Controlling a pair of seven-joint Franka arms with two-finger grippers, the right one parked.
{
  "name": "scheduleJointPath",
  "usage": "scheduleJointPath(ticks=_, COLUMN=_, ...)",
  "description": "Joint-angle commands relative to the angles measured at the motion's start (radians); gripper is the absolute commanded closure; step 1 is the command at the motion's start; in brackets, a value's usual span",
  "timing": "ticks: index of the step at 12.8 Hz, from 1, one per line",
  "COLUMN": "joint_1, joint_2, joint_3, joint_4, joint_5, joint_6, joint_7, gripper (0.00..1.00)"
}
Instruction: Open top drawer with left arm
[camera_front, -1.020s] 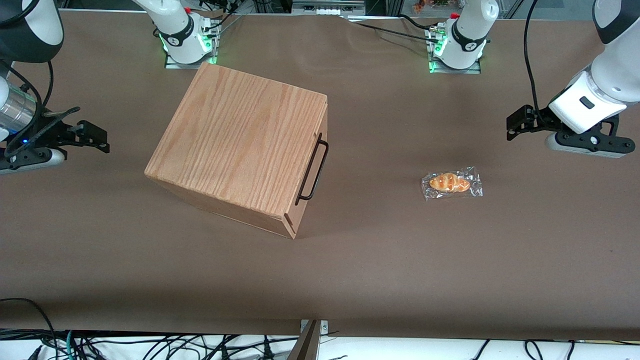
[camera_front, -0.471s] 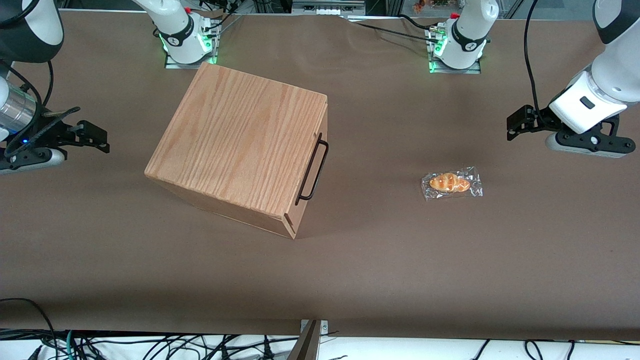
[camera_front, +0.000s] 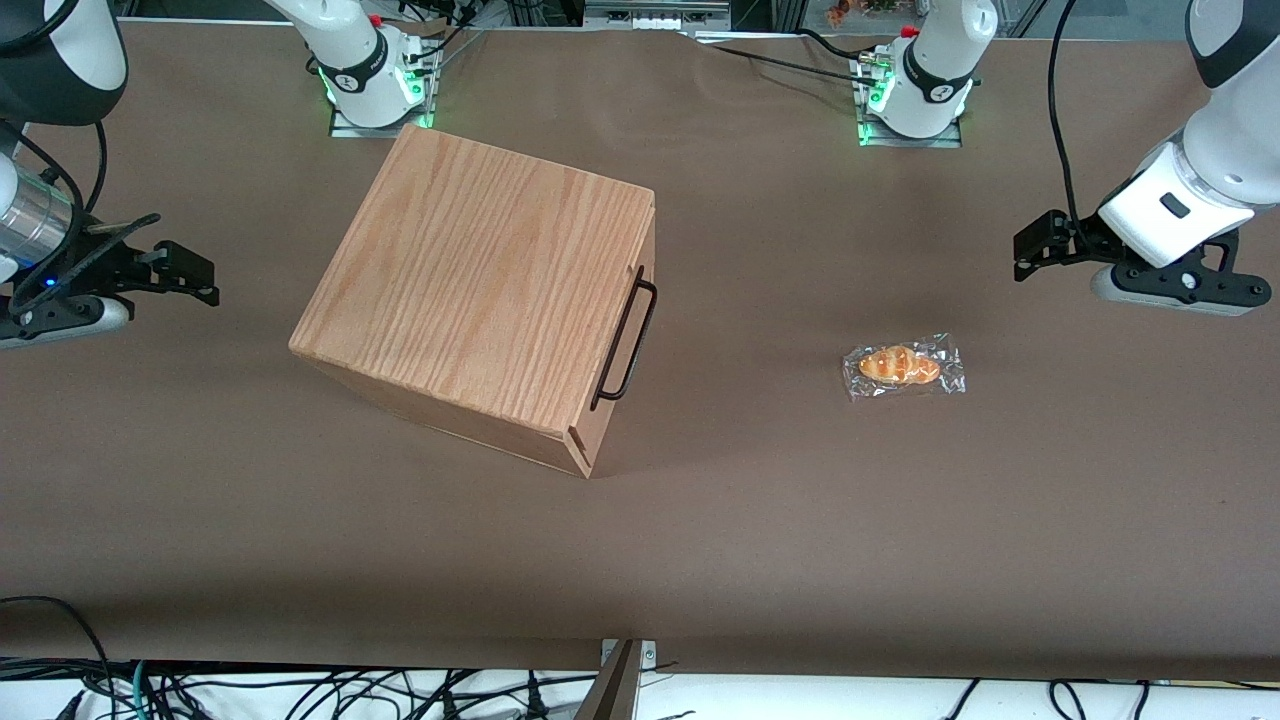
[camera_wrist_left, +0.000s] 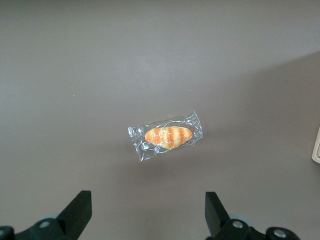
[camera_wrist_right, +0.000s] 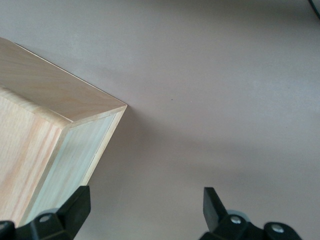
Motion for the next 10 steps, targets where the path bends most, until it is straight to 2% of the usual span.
scheduleJointPath(ticks=1, joint_1=-0.008, joint_2=-0.009, joint_3=0.01, joint_4=-0.007, joint_5=-0.014, joint_6=0.001, joint_7=-0.002, gripper=0.0)
scheduleJointPath(ticks=10, joint_1=-0.026, joint_2=0.045, joint_3=-0.014, joint_4=-0.002, joint_5=-0.026, joint_6=-0.022, joint_7=0.002, gripper=0.0)
